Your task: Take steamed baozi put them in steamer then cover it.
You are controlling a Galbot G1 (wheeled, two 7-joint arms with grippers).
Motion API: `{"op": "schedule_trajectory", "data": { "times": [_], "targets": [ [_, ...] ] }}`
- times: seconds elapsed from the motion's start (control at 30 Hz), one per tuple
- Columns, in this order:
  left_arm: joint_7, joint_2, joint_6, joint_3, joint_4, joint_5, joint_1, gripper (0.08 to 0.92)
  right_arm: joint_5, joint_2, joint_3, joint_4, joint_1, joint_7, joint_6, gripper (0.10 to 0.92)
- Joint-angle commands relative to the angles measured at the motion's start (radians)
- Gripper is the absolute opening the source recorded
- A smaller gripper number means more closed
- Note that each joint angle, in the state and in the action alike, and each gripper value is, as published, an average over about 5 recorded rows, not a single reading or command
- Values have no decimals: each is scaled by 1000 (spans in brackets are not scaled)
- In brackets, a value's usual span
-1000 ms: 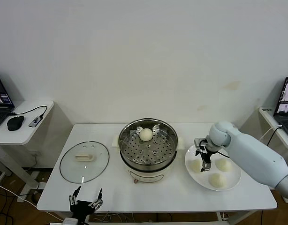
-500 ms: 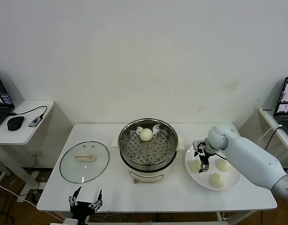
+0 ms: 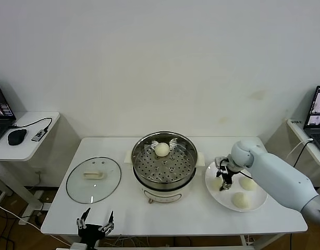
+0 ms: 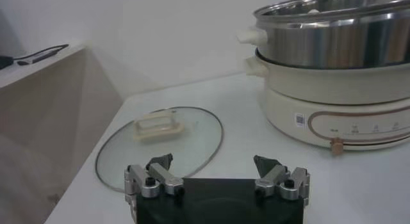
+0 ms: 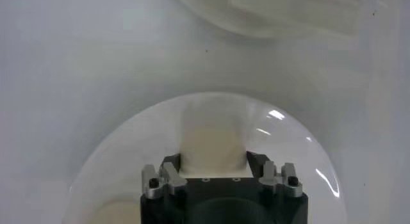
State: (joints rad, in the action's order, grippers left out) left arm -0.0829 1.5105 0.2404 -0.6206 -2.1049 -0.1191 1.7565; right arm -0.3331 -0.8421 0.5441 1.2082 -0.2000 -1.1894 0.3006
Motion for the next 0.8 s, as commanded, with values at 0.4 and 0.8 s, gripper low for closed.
{"op": "schedule_trajectory", "data": {
  "times": [0.4, 0.8],
  "targets": [
    [2, 1, 0, 5, 6, -1, -15, 823, 151, 82, 89, 66, 186, -56, 41, 560],
    [5, -4, 7, 4, -33, -11, -27, 823, 488, 65, 439, 163, 717, -132, 141, 560]
  ]
}}
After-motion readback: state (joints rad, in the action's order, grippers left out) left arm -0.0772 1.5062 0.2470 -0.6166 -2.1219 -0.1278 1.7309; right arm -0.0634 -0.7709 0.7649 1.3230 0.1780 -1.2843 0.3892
